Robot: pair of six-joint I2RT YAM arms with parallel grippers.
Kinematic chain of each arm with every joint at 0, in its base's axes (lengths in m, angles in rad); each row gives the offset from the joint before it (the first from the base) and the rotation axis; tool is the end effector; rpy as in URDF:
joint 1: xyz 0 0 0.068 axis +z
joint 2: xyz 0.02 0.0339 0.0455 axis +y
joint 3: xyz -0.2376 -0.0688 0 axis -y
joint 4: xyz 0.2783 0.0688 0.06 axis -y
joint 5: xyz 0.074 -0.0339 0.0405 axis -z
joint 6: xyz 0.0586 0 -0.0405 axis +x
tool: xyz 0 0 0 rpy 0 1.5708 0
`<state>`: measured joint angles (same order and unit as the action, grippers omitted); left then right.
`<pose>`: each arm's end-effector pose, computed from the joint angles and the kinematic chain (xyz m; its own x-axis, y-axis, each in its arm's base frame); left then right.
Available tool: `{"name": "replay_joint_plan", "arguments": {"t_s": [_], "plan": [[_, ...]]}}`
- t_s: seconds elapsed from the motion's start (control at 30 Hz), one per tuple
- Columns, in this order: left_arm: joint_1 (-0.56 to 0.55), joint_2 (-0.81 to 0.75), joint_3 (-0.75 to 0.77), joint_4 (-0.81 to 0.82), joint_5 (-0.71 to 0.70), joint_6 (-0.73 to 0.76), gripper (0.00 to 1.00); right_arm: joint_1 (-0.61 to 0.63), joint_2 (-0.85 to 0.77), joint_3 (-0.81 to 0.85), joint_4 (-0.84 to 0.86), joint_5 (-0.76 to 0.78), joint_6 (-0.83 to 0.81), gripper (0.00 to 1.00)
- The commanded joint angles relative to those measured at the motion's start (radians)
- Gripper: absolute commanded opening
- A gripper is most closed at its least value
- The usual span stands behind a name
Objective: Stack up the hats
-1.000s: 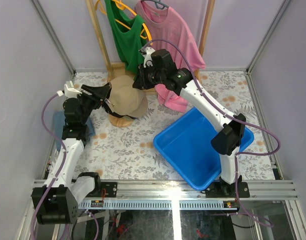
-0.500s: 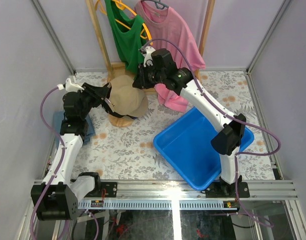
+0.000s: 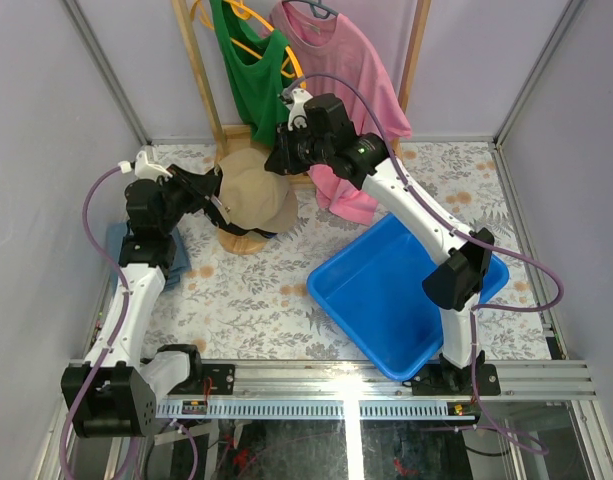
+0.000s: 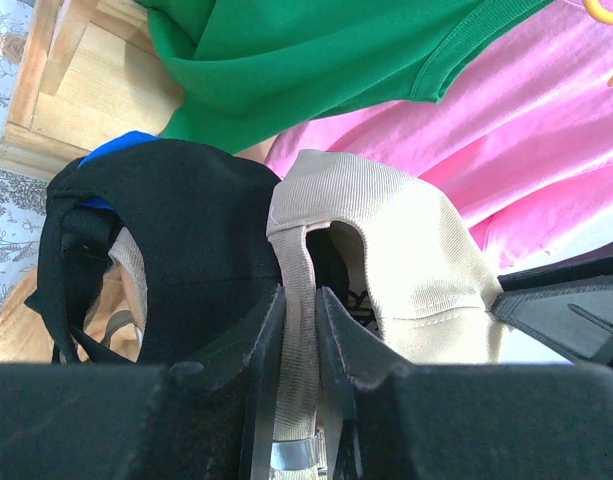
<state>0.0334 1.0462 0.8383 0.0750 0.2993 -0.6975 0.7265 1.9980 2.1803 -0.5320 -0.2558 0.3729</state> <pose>0.3149 -0.0068 0.3032 -0.2686 -0.6231 -0.7346 0.1144 0.7366 -0.6666 0.3669 0.3459 0.3944 -0.5374 -0.0060 -0.8433 -0.6706 0.6093 0.4230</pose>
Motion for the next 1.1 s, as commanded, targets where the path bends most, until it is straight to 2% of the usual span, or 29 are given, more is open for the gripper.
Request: {"name": "replay_joint_plan", "arguments": {"t_s": [0.0, 0.13, 0.47, 1.07], "plan": [[-0.004, -0.003, 0.040, -0.008, -0.010, 0.031, 0.15, 0.011, -0.045, 0.060, 0.041, -0.024, -0.019, 0.20], [-0.004, -0.002, 0.044, -0.005, -0.032, 0.030, 0.07, 0.011, -0.040, 0.066, 0.034, -0.011, -0.030, 0.20], [-0.002, -0.012, 0.040, -0.016, -0.143, 0.023, 0.00, 0.006, 0.004, 0.131, 0.004, 0.041, -0.069, 0.20], [-0.004, -0.033, 0.024, -0.084, -0.270, 0.032, 0.00, -0.002, 0.106, 0.169, 0.039, 0.005, -0.050, 0.20]]}}
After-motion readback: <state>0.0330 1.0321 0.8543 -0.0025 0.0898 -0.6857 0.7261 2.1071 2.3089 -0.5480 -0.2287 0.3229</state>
